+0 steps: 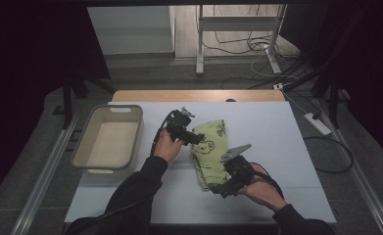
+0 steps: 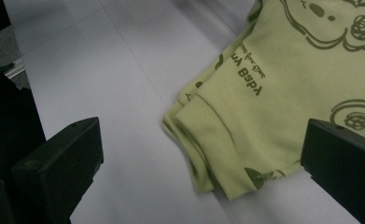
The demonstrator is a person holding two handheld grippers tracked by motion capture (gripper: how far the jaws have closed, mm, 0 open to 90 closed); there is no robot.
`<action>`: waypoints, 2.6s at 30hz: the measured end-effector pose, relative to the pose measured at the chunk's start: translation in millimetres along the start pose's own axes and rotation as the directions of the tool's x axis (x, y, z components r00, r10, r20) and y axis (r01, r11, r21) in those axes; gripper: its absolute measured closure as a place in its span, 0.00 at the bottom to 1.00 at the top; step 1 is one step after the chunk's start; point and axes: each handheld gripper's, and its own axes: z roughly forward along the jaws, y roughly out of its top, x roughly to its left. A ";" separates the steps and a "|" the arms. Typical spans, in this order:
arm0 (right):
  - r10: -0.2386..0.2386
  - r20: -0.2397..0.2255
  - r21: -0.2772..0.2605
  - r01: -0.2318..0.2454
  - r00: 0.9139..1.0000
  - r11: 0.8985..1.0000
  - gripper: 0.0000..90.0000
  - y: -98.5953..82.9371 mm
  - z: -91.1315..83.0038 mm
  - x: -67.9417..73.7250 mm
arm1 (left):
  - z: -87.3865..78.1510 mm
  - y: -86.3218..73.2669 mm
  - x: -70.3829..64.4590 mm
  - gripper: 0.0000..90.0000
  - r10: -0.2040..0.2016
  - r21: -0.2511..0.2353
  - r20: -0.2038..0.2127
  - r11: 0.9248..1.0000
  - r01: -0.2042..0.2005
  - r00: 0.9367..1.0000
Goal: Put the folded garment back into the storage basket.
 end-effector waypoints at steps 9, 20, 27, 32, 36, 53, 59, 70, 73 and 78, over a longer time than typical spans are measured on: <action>-0.021 -0.003 0.032 0.022 1.000 0.999 0.00 2.6 11.7 -0.5 | 17.5 5.1 3.7 0.00 0.009 0.024 -0.029 1.000 -0.009 1.000; -0.059 -0.001 0.117 0.059 0.998 0.991 0.00 -0.6 29.9 -4.5 | 34.4 -1.1 8.2 0.00 -0.007 0.066 -0.029 0.998 0.009 1.000; -0.096 0.031 0.166 0.090 0.995 0.982 0.00 -2.5 42.6 -7.2 | 43.2 -6.6 6.8 0.00 -0.020 0.095 0.000 0.995 0.020 1.000; -0.132 0.048 0.199 0.120 0.990 0.973 0.00 -4.6 50.2 -6.5 | 46.6 -8.5 8.4 0.00 -0.033 0.123 0.024 0.992 0.030 0.999; -0.150 0.058 0.205 0.136 0.987 0.969 0.00 -5.3 52.1 -5.7 | 48.7 -10.8 10.3 0.00 -0.050 0.147 0.060 0.988 0.041 0.997; -0.149 0.112 0.177 0.128 0.983 0.976 0.53 -1.3 42.6 -18.3 | 41.4 -11.5 7.1 0.53 -0.076 0.164 0.236 0.986 0.037 0.969; -0.123 0.127 0.177 0.100 0.984 0.979 0.77 2.1 40.5 -27.1 | 38.5 -11.2 3.6 0.75 -0.070 0.153 0.238 0.988 0.034 0.969; -0.058 0.066 0.176 0.045 0.996 0.983 0.84 5.7 38.7 -36.0 | 35.9 -12.5 -3.3 0.80 -0.050 0.125 0.195 0.992 0.026 0.980; -0.052 0.066 0.174 0.040 0.996 0.984 0.85 6.4 38.5 -34.7 | 34.0 -10.8 -6.2 0.81 -0.023 0.122 0.175 0.993 0.002 0.984; -0.041 0.061 0.162 0.031 0.997 0.986 0.85 7.6 36.6 -31.6 | 29.6 -7.1 -11.1 0.81 0.022 0.111 0.141 0.993 -0.038 0.990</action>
